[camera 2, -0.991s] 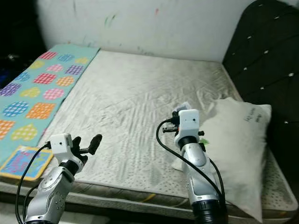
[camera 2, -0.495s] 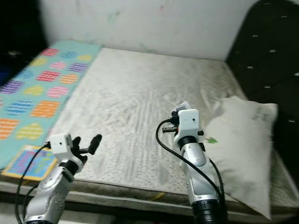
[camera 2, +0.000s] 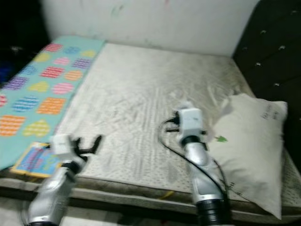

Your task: Clean up the room

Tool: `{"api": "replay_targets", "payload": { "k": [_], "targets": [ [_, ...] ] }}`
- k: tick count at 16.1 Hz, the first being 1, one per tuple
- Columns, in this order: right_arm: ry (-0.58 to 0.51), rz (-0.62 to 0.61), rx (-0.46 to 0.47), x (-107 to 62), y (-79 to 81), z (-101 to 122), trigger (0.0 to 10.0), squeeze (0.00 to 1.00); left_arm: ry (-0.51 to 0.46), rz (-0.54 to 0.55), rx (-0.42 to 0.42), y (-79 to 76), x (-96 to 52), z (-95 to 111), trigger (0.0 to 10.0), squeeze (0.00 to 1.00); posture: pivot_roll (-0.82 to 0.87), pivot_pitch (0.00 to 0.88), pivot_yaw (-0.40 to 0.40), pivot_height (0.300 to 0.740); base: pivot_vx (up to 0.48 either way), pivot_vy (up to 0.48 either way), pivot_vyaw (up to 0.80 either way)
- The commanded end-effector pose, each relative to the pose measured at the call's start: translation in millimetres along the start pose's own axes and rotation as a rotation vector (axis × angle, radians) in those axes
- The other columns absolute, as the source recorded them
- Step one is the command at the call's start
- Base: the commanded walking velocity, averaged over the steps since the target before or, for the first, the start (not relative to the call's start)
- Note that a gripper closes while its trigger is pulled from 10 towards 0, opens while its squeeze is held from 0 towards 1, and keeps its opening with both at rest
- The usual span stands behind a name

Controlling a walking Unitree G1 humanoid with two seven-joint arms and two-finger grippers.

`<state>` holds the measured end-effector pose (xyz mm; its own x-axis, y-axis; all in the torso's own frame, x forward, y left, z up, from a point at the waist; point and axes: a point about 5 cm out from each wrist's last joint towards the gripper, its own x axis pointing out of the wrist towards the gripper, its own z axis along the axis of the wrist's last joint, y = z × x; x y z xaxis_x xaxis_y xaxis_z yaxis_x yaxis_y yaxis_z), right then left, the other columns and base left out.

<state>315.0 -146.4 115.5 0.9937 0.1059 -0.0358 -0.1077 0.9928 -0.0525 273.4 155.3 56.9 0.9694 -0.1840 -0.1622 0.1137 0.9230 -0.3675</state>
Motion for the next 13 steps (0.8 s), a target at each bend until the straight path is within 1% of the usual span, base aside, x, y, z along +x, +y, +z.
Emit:
{"api": "replay_targets", "payload": {
  "k": [1, 11, 13],
  "targets": [
    [0.005, 0.014, 0.01, 0.0, 4.2, -0.2, 10.0, 0.0, 0.0, 0.019, 0.014, 5.6, -0.4, 3.5, 10.0, 0.0, -0.11, 0.0, -0.045, 0.74, 0.0, 0.375, -0.41],
    [0.027, 0.045, 0.02, -2.6, 8.4, -5.1, 10.0, 0.0, 0.001, 0.018, 0.004, 5.6, -0.1, 3.0, 10.0, 0.0, -0.11, 0.0, -0.045, 0.74, 0.0, 0.369, 0.0],
    [0.03, 0.048, 0.016, -3.1, 8.4, -5.7, 10.0, 0.0, -0.014, -0.007, 0.004, 2.3, -0.2, 4.6, 10.0, 0.0, -0.11, 0.0, -0.045, 0.74, 0.0, 0.0, 0.0]
  ]
}}
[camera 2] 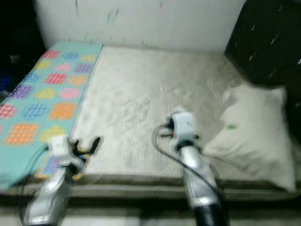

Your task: Clean up the room

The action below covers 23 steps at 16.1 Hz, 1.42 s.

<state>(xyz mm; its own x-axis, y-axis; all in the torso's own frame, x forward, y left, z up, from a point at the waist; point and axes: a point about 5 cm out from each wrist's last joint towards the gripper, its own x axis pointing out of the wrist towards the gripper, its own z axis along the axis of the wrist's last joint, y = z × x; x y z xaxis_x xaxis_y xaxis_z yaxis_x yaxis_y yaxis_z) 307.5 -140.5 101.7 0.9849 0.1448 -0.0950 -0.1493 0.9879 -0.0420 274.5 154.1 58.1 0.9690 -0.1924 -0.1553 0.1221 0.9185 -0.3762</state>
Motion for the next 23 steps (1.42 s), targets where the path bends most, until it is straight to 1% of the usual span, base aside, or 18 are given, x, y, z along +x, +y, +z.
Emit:
{"api": "replay_targets", "payload": {
  "k": [1, 5, 19, 23],
  "targets": [
    [-0.027, 0.006, 0.007, 2.7, 0.9, 8.0, 10.0, 0.0, -0.013, -0.008, 0.007, 2.8, -1.3, 3.8, 10.0, 0.0, -0.11, 0.0, -0.045, 0.74, 0.0, 0.0, 0.0],
    [-0.026, 0.004, 0.005, 2.8, 0.5, 8.4, 10.0, 0.0, -0.017, -0.018, 0.0, 2.0, -1.5, 4.6, 10.0, 0.0, -0.12, 0.0, -0.044, 0.74, 0.0, 0.0, 0.0],
    [-0.026, 0.005, 0.002, 4.7, 2.1, 7.9, 10.0, 0.0, -0.008, -0.015, 0.006, 2.5, -1.5, 4.1, 10.0, 0.0, -0.11, 0.0, -0.043, 0.74, 0.275, 0.0, 0.0],
    [-0.025, 0.003, -0.002, 5.2, 1.5, 7.7, 10.0, 0.0, -0.012, -0.01, 0.004, 3.0, -1.6, 4.2, 10.0, 0.0, -0.11, 0.0, -0.043, 0.74, 0.06, 0.0, 0.0]
  ]
}}
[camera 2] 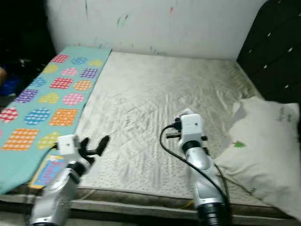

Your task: Clean up the room

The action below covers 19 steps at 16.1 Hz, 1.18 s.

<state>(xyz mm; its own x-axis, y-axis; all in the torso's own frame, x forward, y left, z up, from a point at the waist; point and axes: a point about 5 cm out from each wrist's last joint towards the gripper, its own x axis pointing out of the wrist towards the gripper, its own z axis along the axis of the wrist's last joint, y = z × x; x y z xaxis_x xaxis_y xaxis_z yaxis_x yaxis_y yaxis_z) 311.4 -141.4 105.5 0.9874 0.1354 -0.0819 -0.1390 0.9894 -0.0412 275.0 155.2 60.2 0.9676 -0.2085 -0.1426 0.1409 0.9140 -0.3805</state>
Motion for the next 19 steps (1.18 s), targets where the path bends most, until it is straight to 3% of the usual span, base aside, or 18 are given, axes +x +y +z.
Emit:
{"api": "replay_targets", "payload": {
  "k": [1, 6, 10, 19],
  "targets": [
    [-0.013, 0.012, -0.005, 1.9, 3.1, 3.7, 10.0, 0.0, -0.012, 0.012, 0.001, 3.1, -1.5, 2.5, 10.0, 0.0, -0.11, 0.0, -0.043, 0.74, 0.0, 0.0, 0.0],
    [-0.013, 0.012, -0.007, 2.7, 1.7, 3.5, 10.0, 0.0, -0.004, 0.017, -0.01, 3.4, -1.2, 0.5, 10.0, 0.0, -0.11, 0.0, -0.046, 0.74, 0.0, 0.064, -0.44],
    [-0.014, 0.018, -0.01, 3.0, 2.3, 3.6, 10.0, 0.0, -0.003, 0.014, -0.01, 2.6, -1.2, -0.1, 10.0, 0.0, -0.11, 0.0, -0.05, 0.74, 0.0, 0.457, -0.66],
    [-0.005, 0.022, -0.009, 2.6, 4.1, 0.8, 10.0, 0.0, 0.0, 0.018, 0.001, 3.3, -0.8, 0.6, 10.0, 0.0, -0.11, 0.0, -0.045, 0.74, 0.0, 0.48, 0.0]
  ]
}}
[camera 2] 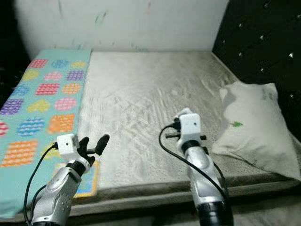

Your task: Clean up the room

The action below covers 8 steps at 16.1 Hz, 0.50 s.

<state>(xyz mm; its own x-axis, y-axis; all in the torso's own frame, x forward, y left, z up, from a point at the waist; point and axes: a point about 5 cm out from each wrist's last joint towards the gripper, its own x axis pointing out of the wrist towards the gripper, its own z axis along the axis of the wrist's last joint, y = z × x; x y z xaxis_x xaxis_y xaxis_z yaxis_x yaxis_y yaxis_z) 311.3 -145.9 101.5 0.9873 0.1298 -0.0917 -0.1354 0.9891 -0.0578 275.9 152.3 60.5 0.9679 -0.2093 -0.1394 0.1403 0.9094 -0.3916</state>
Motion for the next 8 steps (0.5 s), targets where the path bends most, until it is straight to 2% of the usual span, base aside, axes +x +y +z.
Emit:
{"api": "replay_targets", "payload": {
  "k": [1, 6, 8],
  "targets": [
    [-0.014, 0.028, 0.007, 2.9, 8.5, 4.8, 10.0, 0.0, -0.001, 0.019, 0.013, 5.8, -2.3, 1.5, 10.0, 0.0, -0.11, 0.0, -0.045, 0.74, 0.0, 0.48, 0.0],
    [-0.007, 0.033, 0.001, 2.6, 9.2, 2.9, 10.0, 0.0, -0.025, -0.013, 0.001, 2.2, -2.7, 3.9, 10.0, 0.0, -0.11, 0.0, -0.044, 0.74, 0.0, 0.0, 0.0],
    [-0.007, 0.033, -0.002, 2.1, 9.2, 2.8, 10.0, 0.0, -0.026, -0.025, -0.005, 1.7, -2.5, 4.2, 10.0, 0.0, -0.11, 0.0, -0.043, 0.74, 0.304, 0.0, 0.0]
  ]
}}
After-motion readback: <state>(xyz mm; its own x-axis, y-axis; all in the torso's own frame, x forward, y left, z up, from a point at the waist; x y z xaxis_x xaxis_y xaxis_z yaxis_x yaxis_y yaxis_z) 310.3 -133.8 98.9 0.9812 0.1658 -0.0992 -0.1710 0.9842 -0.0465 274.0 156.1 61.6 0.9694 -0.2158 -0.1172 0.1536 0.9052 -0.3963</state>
